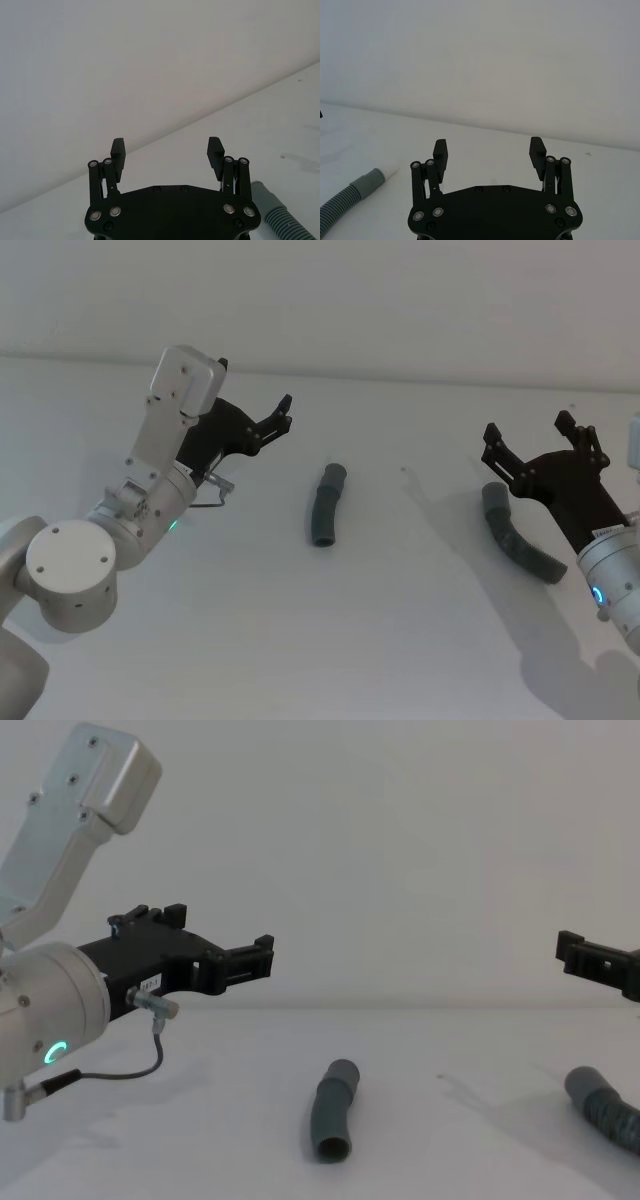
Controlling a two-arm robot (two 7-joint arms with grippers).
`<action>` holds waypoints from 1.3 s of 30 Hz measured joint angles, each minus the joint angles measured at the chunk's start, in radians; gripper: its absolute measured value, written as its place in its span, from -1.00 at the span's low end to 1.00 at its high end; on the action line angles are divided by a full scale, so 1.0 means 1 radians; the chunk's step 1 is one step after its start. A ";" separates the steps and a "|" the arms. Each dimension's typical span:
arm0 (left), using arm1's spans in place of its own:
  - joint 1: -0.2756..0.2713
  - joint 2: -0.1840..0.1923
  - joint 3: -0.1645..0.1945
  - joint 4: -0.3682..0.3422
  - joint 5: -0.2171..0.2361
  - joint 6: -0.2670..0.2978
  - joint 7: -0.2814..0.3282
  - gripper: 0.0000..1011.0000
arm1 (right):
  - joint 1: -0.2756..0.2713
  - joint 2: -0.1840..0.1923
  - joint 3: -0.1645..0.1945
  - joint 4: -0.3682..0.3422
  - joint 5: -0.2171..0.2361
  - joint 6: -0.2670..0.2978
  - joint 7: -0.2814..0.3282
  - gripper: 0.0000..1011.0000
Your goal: Use both hands to pick up one end of the pipe from the table, align the ends, and insert them.
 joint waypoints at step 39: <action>0.000 0.000 0.000 0.000 0.000 0.000 0.000 0.98 | 0.000 0.000 0.000 0.000 0.000 0.000 0.000 0.98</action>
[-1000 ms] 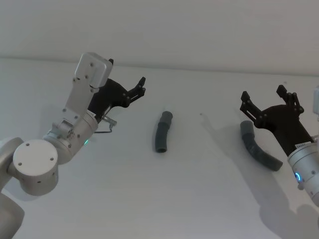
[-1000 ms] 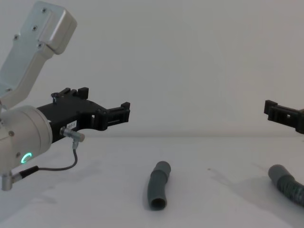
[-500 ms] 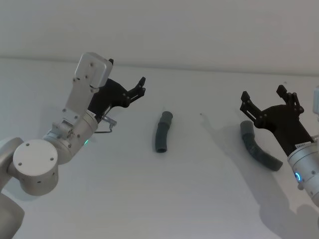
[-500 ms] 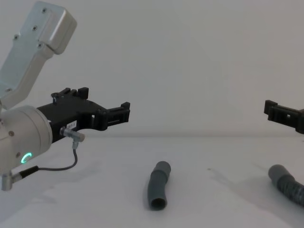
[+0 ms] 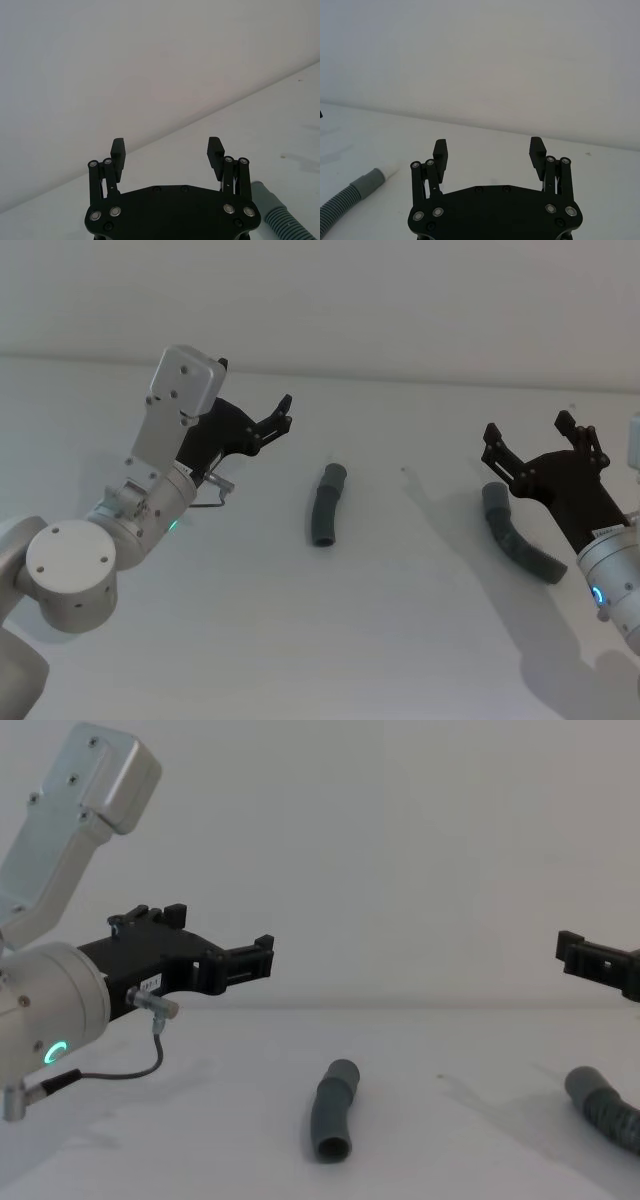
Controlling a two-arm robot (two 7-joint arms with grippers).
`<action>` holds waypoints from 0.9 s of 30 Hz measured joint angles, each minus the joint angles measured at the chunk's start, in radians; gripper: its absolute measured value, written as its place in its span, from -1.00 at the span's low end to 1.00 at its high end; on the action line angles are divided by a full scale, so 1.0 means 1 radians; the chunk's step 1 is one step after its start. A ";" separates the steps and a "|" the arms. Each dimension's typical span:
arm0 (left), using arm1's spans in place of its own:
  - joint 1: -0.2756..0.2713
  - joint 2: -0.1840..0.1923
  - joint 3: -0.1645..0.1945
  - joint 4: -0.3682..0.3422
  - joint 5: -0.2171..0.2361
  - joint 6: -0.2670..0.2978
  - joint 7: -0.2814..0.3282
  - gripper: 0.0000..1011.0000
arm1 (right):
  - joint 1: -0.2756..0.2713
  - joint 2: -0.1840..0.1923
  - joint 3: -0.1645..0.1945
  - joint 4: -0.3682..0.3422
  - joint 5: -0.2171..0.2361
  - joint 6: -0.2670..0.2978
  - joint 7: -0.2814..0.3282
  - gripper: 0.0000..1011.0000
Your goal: Use both hands to pick up one end of the pipe from the table, align the ends, and insert them.
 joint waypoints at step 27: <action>-0.117 -0.019 -0.006 0.090 -0.066 0.157 -0.121 0.98 | 0.000 0.000 0.000 0.000 0.000 0.000 0.000 0.98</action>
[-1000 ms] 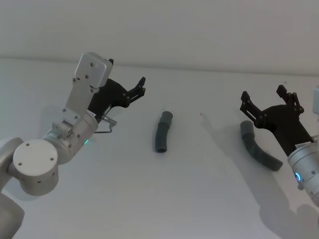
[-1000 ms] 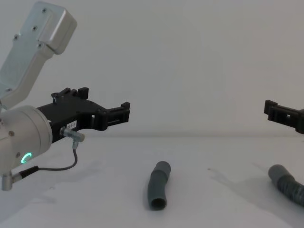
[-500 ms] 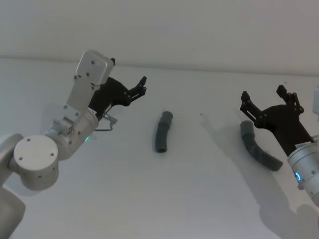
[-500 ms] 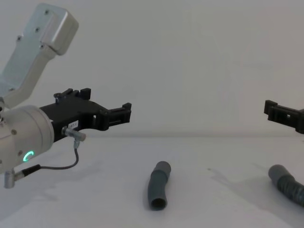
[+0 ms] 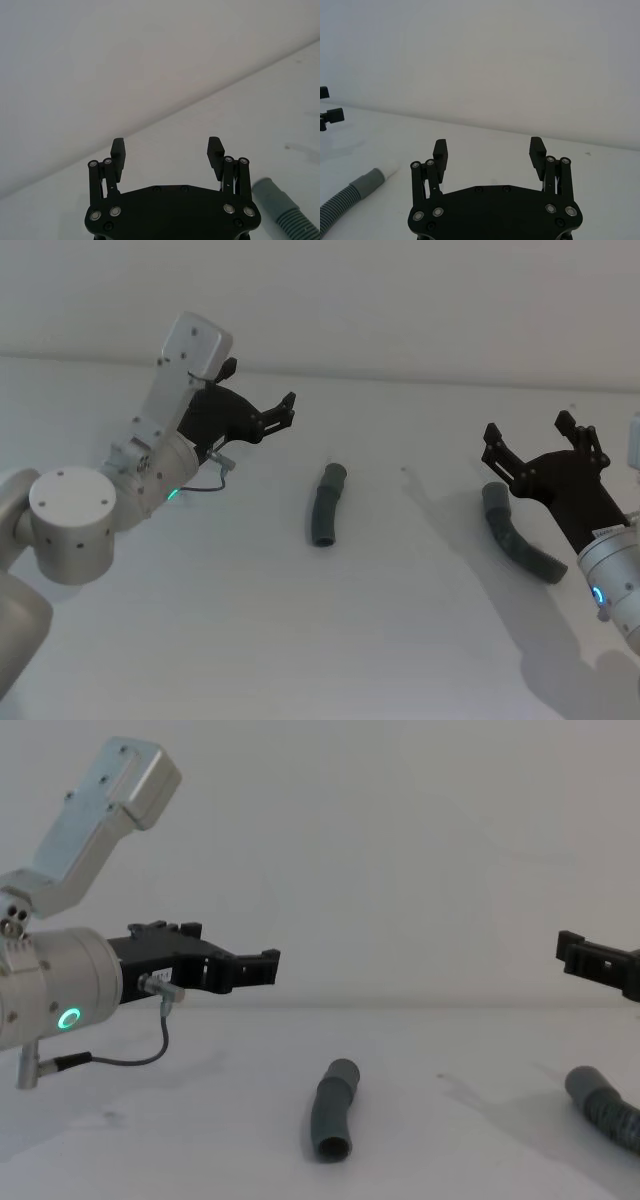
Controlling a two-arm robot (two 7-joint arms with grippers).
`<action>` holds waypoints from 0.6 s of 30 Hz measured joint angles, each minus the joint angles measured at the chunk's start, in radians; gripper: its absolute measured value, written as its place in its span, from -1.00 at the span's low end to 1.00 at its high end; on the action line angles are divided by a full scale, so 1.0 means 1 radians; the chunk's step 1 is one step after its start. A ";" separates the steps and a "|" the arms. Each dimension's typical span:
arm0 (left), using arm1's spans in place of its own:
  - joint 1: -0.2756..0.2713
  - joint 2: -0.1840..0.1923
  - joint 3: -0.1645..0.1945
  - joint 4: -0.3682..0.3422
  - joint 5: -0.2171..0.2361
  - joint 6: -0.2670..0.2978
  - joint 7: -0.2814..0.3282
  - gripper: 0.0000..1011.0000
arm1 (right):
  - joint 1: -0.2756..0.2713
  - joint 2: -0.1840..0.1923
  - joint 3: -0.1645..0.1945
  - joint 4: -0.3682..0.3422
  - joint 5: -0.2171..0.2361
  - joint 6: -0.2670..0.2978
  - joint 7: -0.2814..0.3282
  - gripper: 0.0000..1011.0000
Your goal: Use both hands to pick up one end of the pipe from the table, align the ends, and insert them.
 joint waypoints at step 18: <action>0.039 -0.001 -0.042 -0.187 -0.086 0.312 -0.008 0.98 | -0.020 0.020 0.032 -0.060 0.050 0.098 0.038 0.98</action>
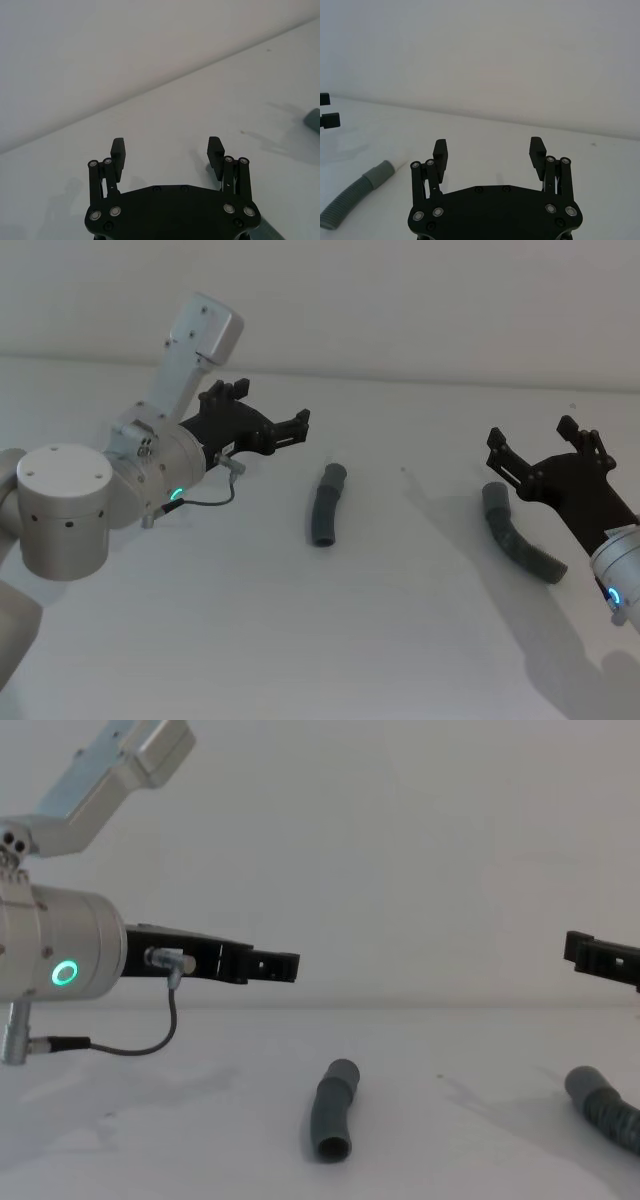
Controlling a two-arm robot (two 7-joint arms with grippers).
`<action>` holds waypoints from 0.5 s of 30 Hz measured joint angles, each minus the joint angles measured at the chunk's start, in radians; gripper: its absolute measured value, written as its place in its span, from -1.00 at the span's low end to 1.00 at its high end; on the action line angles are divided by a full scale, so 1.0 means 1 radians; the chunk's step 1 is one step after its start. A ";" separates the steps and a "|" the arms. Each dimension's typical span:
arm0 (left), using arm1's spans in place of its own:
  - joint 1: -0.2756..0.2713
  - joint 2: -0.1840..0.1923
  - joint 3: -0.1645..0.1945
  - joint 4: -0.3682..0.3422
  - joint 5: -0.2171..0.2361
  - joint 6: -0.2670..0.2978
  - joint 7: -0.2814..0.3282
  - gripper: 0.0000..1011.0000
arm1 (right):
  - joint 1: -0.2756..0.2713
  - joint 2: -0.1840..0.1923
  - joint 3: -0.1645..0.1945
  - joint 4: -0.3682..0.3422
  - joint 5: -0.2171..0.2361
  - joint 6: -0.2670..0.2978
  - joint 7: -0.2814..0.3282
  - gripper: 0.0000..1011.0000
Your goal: Use both hands to pick up one end of the pipe from the table, align the ends, and insert them.
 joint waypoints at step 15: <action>0.048 0.002 -0.005 -0.114 0.000 0.138 0.040 0.98 | 0.004 0.016 0.001 -0.027 0.012 0.105 0.021 0.98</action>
